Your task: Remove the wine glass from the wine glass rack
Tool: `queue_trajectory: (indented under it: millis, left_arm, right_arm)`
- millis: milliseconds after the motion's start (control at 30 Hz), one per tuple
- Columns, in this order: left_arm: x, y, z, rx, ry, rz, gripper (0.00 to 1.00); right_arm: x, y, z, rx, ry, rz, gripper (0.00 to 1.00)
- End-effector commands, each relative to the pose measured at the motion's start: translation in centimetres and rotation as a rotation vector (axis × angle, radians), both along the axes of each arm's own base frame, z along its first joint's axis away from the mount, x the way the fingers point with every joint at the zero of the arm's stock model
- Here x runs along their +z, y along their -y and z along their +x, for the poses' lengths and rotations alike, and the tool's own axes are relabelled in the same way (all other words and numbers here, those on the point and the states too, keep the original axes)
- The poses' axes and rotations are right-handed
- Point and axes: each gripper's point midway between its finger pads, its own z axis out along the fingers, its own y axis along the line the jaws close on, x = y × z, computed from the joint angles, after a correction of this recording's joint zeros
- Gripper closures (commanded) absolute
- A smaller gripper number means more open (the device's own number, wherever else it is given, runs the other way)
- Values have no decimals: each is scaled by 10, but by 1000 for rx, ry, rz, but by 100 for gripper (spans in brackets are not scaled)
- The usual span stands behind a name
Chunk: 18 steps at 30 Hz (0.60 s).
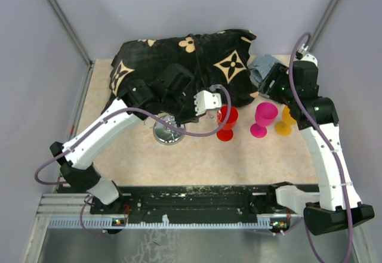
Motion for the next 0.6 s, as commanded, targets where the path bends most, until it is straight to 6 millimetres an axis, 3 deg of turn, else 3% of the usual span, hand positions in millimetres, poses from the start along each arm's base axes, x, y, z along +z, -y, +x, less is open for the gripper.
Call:
queue_trajectory:
  millis: [0,300,567]
  left_arm:
    - [-16,0,-1,-22,-31,68,100]
    - [-4,9,11,-22,23,61,100]
    - [-9,7,3,-35,-10,81,100]
  right_arm:
    - [14,2,0,-7,60,16,33]
    - [7,2,-3,-7,51,12,33]
    - [6,0,3,7,49,10,33]
